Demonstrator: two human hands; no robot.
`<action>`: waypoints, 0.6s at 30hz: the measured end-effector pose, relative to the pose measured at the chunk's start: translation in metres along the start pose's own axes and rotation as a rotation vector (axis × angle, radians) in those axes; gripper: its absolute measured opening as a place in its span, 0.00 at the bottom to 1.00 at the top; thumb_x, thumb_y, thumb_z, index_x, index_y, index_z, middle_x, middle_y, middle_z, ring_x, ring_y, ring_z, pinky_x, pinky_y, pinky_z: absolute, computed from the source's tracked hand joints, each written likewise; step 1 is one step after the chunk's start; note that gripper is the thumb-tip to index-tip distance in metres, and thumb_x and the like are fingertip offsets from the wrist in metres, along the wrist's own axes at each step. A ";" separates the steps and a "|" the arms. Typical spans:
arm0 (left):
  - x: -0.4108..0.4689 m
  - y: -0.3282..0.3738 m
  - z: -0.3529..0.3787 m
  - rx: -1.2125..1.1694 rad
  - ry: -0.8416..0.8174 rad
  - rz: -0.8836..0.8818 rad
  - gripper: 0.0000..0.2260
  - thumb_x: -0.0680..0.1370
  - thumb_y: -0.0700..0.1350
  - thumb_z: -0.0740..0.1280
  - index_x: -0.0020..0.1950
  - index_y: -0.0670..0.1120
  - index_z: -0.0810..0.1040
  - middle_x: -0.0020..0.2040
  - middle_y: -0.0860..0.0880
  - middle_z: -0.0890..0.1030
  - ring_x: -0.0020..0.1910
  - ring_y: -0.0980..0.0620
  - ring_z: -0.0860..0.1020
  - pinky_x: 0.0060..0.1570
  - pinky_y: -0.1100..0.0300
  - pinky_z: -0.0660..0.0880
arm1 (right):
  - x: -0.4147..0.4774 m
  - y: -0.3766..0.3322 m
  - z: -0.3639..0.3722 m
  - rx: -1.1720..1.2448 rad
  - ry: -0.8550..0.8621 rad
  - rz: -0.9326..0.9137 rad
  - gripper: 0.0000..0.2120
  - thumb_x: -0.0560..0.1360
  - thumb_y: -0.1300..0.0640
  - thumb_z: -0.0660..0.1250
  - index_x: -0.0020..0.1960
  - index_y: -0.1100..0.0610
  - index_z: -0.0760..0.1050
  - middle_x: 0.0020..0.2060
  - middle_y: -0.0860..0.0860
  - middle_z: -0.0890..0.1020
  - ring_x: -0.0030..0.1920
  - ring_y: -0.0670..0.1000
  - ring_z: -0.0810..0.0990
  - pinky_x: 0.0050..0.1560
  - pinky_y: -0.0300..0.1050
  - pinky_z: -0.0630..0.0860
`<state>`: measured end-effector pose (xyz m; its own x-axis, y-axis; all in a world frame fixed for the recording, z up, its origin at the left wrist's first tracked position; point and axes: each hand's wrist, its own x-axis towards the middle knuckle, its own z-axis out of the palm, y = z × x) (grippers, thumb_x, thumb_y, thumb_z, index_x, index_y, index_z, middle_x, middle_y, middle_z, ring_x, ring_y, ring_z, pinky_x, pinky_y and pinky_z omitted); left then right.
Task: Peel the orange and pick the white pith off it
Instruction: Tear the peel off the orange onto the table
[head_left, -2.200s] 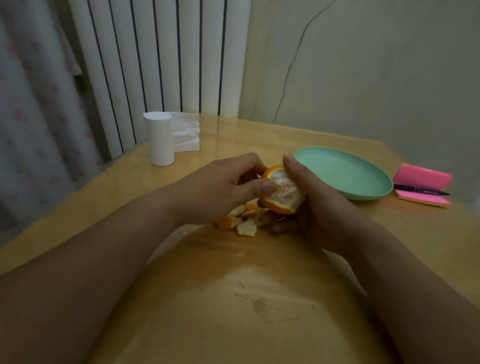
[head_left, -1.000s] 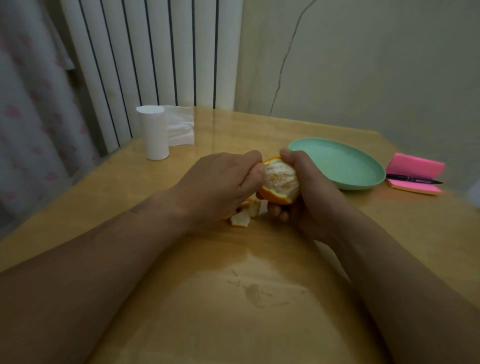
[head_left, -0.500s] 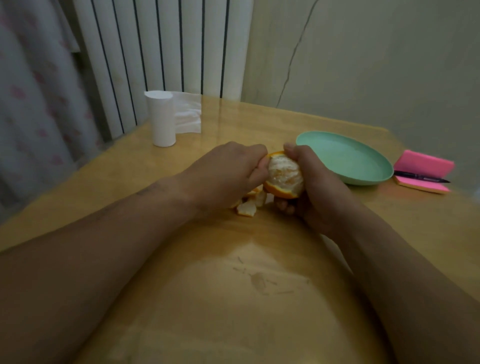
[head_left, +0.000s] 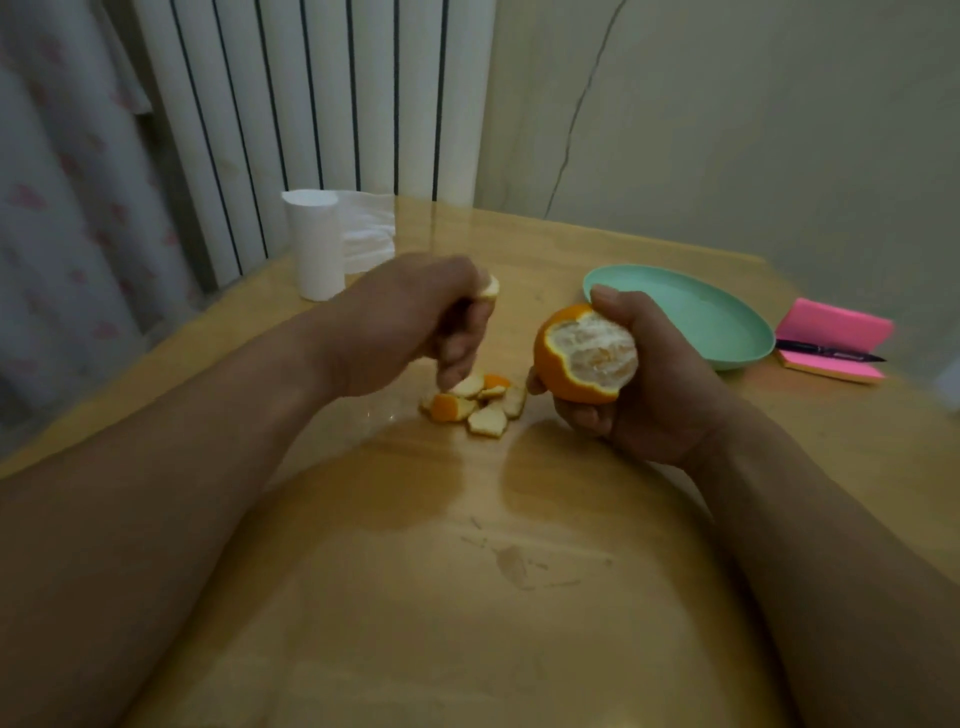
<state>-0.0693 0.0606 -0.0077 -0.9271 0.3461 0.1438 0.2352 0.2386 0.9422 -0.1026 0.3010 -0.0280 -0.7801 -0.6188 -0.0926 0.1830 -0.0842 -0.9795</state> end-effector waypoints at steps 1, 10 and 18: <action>-0.001 0.000 -0.003 0.258 0.018 0.008 0.19 0.88 0.49 0.58 0.40 0.44 0.76 0.31 0.46 0.76 0.31 0.46 0.76 0.40 0.49 0.75 | 0.000 -0.001 0.001 -0.046 0.025 0.012 0.26 0.78 0.36 0.62 0.47 0.59 0.83 0.43 0.63 0.83 0.29 0.54 0.76 0.26 0.40 0.70; 0.004 -0.007 0.005 0.751 -0.029 0.023 0.08 0.86 0.51 0.65 0.51 0.65 0.79 0.48 0.61 0.81 0.48 0.61 0.79 0.47 0.60 0.74 | 0.001 -0.005 0.012 -0.428 0.264 0.053 0.26 0.75 0.27 0.64 0.51 0.49 0.81 0.41 0.51 0.87 0.41 0.49 0.84 0.42 0.44 0.75; 0.004 -0.007 0.009 0.555 -0.065 -0.009 0.22 0.79 0.66 0.66 0.71 0.61 0.74 0.55 0.60 0.83 0.52 0.63 0.82 0.49 0.61 0.80 | 0.000 -0.005 0.015 -0.443 0.198 0.028 0.26 0.73 0.23 0.64 0.50 0.43 0.87 0.50 0.52 0.89 0.53 0.53 0.88 0.60 0.52 0.82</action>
<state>-0.0721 0.0687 -0.0167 -0.9141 0.3927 0.1013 0.3621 0.6779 0.6398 -0.0940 0.2898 -0.0204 -0.8855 -0.4515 -0.1100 -0.0331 0.2973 -0.9542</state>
